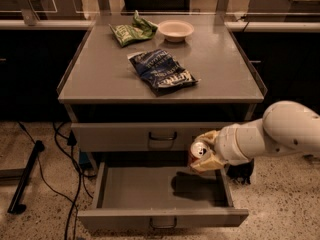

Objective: Pick coke can from middle drawer and place on counter

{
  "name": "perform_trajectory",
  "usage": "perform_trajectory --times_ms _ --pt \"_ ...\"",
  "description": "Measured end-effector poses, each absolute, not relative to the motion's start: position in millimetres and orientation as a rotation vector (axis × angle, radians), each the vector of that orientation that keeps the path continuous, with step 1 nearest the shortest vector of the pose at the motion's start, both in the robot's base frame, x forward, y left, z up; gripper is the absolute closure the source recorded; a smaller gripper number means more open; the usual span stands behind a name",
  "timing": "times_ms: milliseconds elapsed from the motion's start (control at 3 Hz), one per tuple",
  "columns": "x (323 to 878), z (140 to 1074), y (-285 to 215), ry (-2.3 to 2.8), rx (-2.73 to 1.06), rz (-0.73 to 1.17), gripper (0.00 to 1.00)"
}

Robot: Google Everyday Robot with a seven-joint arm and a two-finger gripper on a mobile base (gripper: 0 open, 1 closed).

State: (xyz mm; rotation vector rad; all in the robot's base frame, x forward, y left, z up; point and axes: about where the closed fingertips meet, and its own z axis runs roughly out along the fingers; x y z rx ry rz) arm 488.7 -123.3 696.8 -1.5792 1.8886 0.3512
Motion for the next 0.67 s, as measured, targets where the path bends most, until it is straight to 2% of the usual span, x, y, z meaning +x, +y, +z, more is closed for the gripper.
perform_trajectory --times_ms 667 --pt "507.1 852.7 -159.6 1.988 -1.557 0.375 1.0"
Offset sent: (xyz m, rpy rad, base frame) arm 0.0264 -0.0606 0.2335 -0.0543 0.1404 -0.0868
